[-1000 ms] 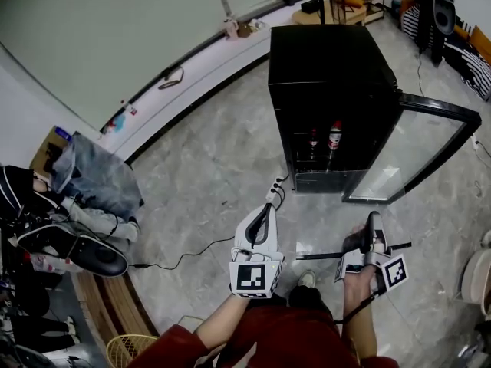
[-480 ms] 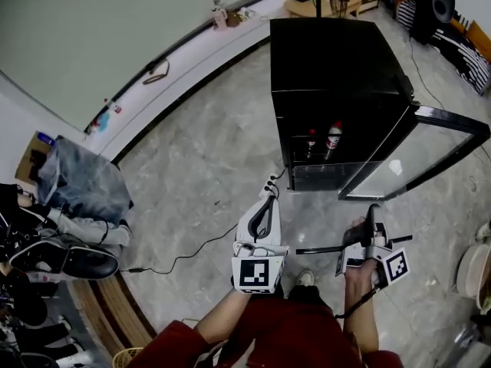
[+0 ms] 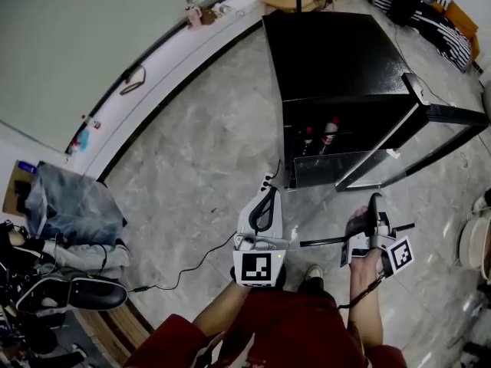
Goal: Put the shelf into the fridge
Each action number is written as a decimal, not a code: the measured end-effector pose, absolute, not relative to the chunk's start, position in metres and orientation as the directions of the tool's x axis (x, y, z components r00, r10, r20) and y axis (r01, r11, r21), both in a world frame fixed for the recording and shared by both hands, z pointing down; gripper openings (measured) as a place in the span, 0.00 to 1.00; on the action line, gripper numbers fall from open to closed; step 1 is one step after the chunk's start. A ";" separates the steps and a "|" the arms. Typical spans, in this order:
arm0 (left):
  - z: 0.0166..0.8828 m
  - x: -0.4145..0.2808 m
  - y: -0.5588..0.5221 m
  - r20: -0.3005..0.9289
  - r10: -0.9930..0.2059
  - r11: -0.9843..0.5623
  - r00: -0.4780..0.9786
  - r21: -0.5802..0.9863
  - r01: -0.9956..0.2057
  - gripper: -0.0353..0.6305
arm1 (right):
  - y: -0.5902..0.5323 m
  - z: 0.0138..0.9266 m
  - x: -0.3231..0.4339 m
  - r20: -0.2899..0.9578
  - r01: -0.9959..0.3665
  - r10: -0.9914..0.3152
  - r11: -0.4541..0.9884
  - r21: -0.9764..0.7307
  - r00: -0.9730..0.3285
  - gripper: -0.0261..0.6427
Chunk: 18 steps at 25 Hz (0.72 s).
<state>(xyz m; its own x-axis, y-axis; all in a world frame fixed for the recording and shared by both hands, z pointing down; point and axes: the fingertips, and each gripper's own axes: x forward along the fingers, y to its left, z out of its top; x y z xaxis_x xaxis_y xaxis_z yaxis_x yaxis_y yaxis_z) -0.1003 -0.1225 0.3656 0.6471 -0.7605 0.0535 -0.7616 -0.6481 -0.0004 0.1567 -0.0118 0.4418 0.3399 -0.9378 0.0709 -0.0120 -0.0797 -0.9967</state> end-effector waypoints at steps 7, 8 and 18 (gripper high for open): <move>0.380 -0.104 -0.139 0.048 -0.717 -0.696 0.696 0.021 -0.718 0.05 | -0.030 0.457 0.157 0.078 0.005 -0.916 -0.082 -0.997 0.394 0.06; 0.383 -0.104 -0.140 0.052 -0.717 -0.695 0.695 0.027 -0.719 0.05 | -0.033 0.459 0.160 0.077 0.003 -0.915 -0.083 -0.997 0.396 0.06; 0.419 -0.084 -0.144 0.087 -0.750 -0.653 0.655 0.055 -0.755 0.05 | -0.076 0.484 0.190 0.079 -0.022 -0.945 -0.090 -0.996 0.316 0.06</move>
